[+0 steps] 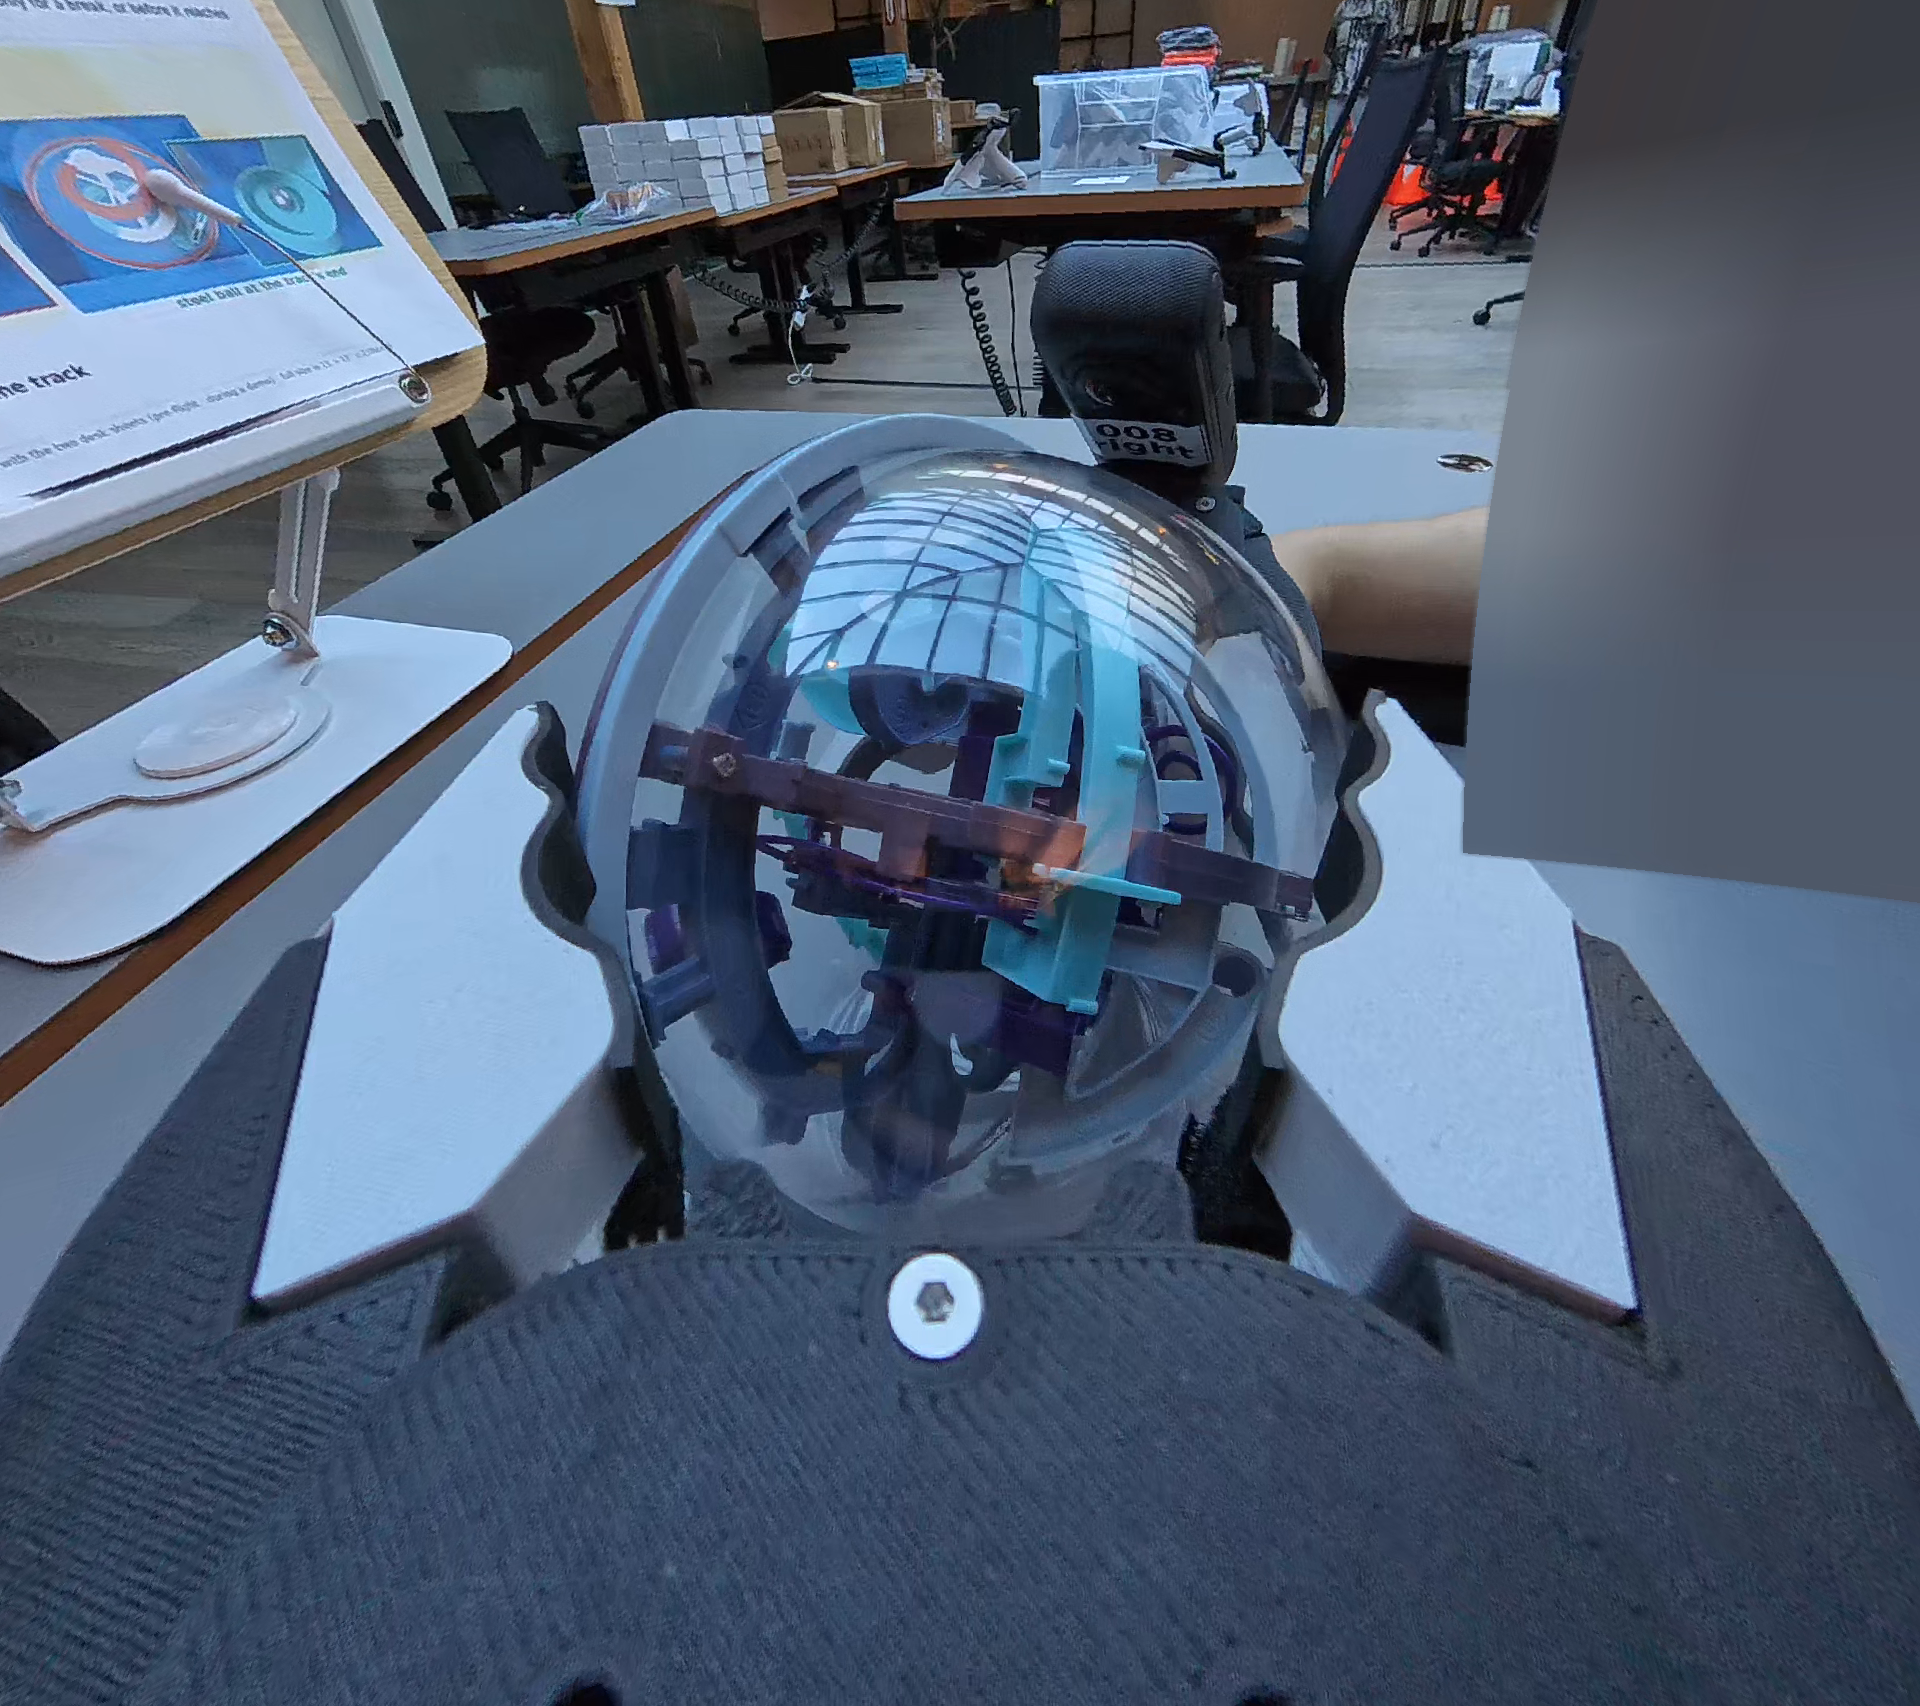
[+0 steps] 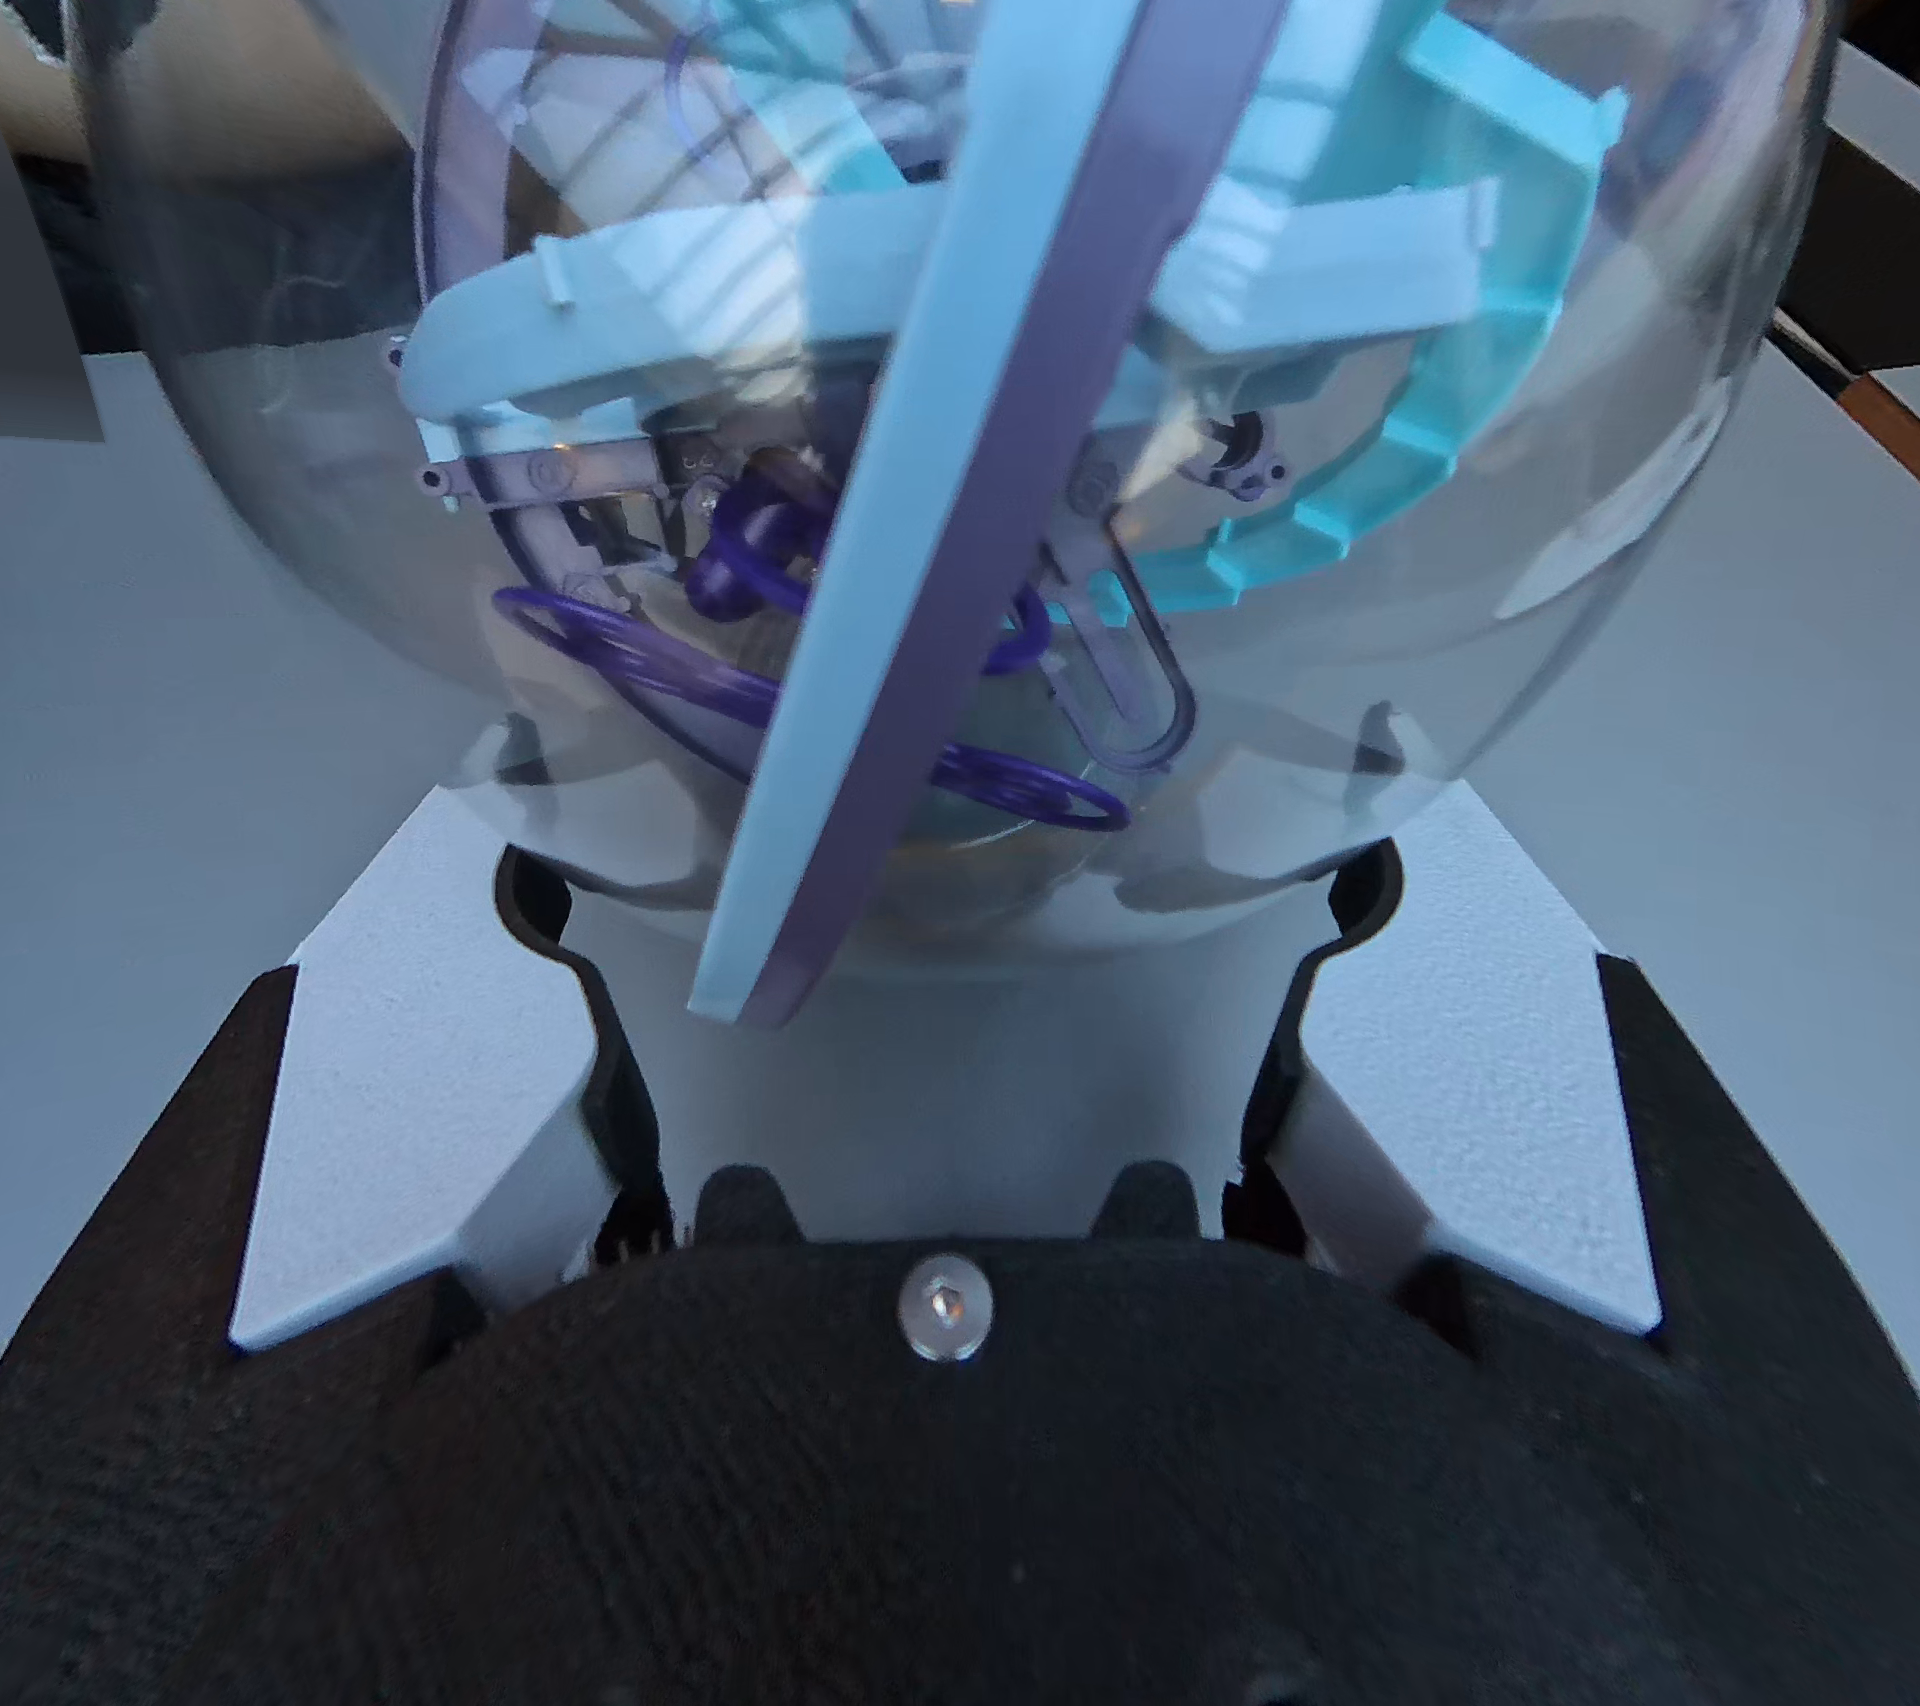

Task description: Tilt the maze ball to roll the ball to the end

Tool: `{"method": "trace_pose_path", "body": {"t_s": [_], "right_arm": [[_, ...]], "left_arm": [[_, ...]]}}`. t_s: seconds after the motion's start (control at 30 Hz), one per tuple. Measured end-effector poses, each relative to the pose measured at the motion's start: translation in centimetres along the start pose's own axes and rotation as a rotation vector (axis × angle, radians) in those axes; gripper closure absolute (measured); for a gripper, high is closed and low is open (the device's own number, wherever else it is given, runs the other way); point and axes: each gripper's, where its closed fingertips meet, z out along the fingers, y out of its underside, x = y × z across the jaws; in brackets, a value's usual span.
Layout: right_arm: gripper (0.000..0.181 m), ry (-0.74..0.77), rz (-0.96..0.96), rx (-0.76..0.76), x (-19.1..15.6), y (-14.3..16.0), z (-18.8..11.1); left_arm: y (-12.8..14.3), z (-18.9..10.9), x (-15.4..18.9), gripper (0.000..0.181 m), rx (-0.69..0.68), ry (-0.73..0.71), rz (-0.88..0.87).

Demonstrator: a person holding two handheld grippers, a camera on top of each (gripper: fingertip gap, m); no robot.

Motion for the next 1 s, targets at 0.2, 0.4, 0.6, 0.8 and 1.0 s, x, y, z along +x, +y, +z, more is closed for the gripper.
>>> {"method": "trace_pose_path", "body": {"t_s": [0.2,0.4,0.6,0.8,1.0], "right_arm": [[0.031,0.001,-0.002,0.001,0.01,0.01,0.06],[0.031,0.004,-0.007,0.003,-0.03,-0.03,0.08],[0.032,0.002,-0.012,0.001,-0.12,-0.05,0.12],[0.032,0.004,-0.015,-0.011,-0.13,0.09,0.08],[0.031,0.010,-0.025,-0.042,-0.20,0.36,0.00]], "left_arm": [[0.03,-0.05,-0.01,0.039,-0.002,0.002,0.003],[0.10,-0.31,0.08,0.040,-0.005,0.022,0.006],[0.36,-0.75,0.25,0.043,-0.022,0.053,0.018],[0.39,-0.78,0.33,0.043,-0.021,0.055,0.031],[0.36,-0.80,0.33,0.043,-0.013,0.055,0.031]]}}
